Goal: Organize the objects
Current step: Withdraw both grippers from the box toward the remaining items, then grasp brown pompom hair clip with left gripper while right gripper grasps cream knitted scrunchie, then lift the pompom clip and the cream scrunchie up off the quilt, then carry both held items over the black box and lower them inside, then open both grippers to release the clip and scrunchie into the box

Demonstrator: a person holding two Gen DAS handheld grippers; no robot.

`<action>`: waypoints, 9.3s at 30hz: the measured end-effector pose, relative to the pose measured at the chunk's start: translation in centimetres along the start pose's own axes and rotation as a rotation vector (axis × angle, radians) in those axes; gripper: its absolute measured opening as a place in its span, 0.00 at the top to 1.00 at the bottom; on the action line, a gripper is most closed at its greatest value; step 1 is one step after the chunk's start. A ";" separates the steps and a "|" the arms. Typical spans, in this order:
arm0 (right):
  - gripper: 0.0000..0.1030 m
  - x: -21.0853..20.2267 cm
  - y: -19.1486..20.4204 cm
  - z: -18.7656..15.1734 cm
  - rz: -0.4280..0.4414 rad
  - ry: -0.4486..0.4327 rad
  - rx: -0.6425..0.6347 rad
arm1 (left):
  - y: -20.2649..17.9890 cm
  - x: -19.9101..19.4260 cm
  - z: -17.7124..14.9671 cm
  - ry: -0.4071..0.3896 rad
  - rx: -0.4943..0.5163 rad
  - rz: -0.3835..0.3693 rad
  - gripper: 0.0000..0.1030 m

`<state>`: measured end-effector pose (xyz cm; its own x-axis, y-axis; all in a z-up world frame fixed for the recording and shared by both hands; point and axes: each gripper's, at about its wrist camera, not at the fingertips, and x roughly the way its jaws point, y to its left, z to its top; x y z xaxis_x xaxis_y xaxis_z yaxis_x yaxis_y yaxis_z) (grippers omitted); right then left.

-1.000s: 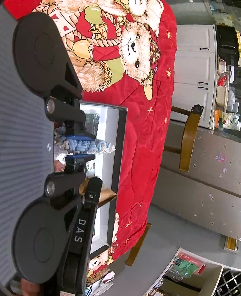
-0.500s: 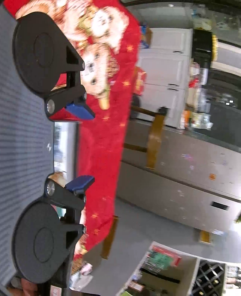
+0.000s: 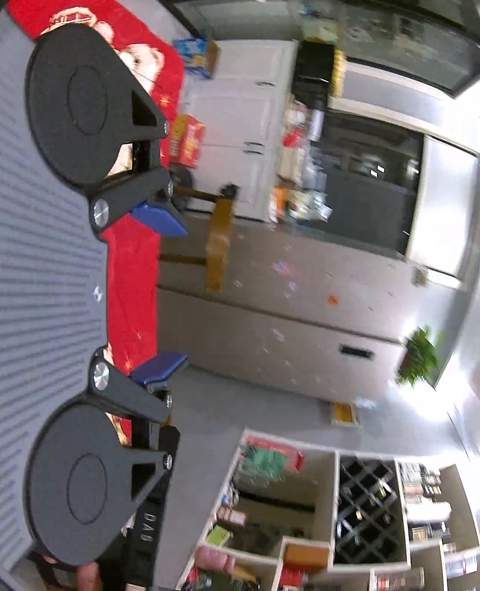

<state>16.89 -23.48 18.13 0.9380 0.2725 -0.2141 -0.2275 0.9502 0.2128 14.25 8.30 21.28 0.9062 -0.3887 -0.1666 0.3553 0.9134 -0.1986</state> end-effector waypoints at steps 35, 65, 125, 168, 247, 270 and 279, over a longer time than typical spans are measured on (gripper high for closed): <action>0.12 -3.7 -3.6 -17.2 -0.070 0.164 0.038 | -6.0 1.9 -22.1 0.412 0.091 0.003 0.22; 0.42 0.3 -3.0 -20.1 -0.136 0.386 -0.058 | -4.9 3.7 -23.3 0.445 0.112 0.117 0.52; 0.75 -2.4 -3.6 -19.2 -0.029 0.259 0.066 | -5.2 0.8 -22.0 0.319 0.099 0.149 0.57; 0.75 -2.3 -4.4 -4.3 0.113 0.074 0.199 | -7.9 2.5 -7.1 0.067 0.037 0.138 0.57; 0.70 9.7 -8.3 -15.1 -0.156 0.483 0.245 | -9.0 15.8 -19.4 0.493 0.144 0.086 0.56; 0.38 5.8 -7.5 -10.2 -0.082 0.367 0.269 | -7.9 11.8 -13.1 0.390 0.134 0.066 0.34; 0.26 0.2 -3.2 -5.9 0.052 0.201 0.236 | -4.4 1.1 -6.8 0.137 0.089 0.171 0.22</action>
<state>16.24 -25.63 11.76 0.8507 0.3664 -0.3769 -0.1842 0.8794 0.4391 12.11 3.05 15.44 0.9176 -0.2345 -0.3210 0.2235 0.9721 -0.0714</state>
